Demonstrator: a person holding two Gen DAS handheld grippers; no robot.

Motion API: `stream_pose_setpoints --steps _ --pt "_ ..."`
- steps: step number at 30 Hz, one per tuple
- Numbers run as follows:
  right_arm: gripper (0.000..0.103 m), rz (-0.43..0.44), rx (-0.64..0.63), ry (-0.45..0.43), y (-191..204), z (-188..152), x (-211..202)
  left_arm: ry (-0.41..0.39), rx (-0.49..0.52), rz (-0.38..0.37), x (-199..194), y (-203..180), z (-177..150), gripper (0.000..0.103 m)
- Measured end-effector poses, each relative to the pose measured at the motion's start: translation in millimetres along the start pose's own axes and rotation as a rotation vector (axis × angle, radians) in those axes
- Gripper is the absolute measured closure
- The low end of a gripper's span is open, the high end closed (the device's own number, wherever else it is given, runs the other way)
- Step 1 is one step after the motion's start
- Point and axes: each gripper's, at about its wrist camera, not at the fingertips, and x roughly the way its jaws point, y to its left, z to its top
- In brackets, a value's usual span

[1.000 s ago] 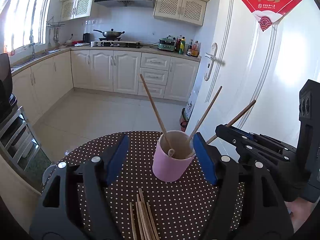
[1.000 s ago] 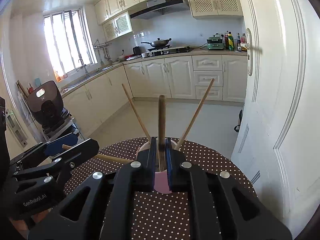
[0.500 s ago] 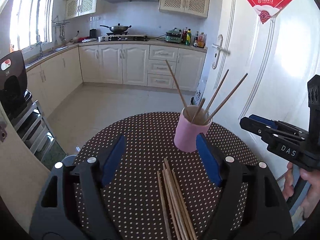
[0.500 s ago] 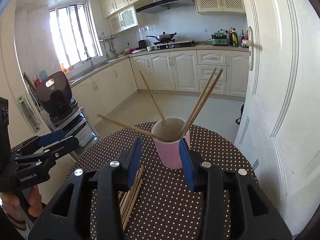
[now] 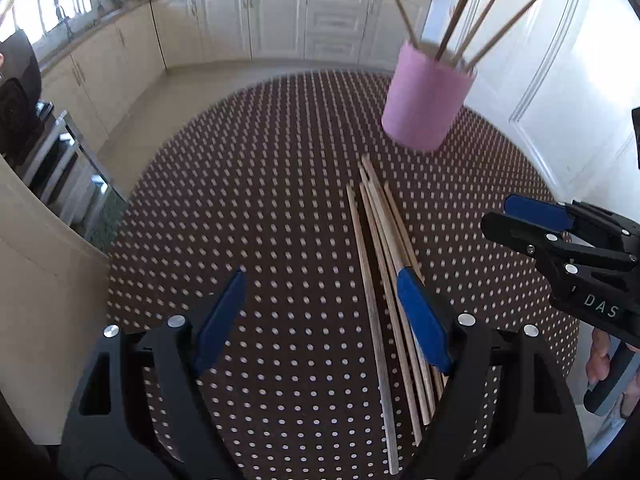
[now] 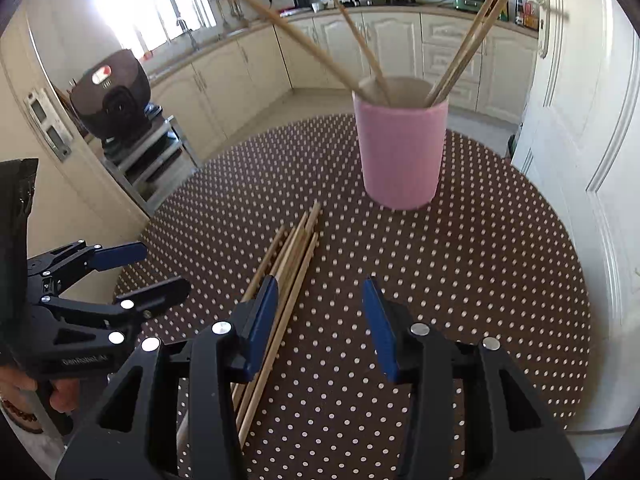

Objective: Organize utensils
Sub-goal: 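Move both open tools back down to the chopstick pile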

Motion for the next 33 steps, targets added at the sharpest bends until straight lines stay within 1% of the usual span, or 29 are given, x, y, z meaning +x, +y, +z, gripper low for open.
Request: stream_pose_setpoints --steps 3,7,10,14,16,18,21,26,27,29,33 --pt "0.058 -0.003 0.005 0.042 -1 -7 15 0.031 -0.001 -0.009 16 -3 -2 0.026" --pt "0.058 -0.008 0.001 0.074 -1 -10 27 0.048 0.005 -0.004 32 -8 -1 0.026" --pt "0.058 -0.014 -0.002 0.093 -2 -12 35 0.050 0.022 0.026 42 -13 -1 0.027" --pt "0.058 -0.018 -0.003 0.113 -3 -15 44 0.068 0.015 0.032 52 -14 2 0.032" --pt "0.058 -0.023 -0.008 0.123 -3 -15 48 0.072 0.018 0.047 55 -14 3 0.032" --pt "0.058 -0.016 0.000 0.128 -2 -15 50 0.079 0.009 0.044 59 -16 4 0.032" --pt "0.058 -0.010 -0.001 0.133 0 -17 53 0.066 0.010 0.050 61 -13 7 0.033" --pt "0.058 -0.012 -0.014 0.141 8 -11 61 0.062 0.007 0.064 66 -9 9 0.040" --pt "0.058 -0.019 -0.020 0.146 10 -11 62 0.062 0.005 0.060 65 -7 8 0.040" --pt "0.058 -0.041 -0.033 0.148 13 -9 64 0.058 0.005 0.065 65 -4 8 0.044" --pt "0.058 -0.068 -0.055 0.147 15 -7 66 0.051 0.005 0.060 60 3 4 0.047"
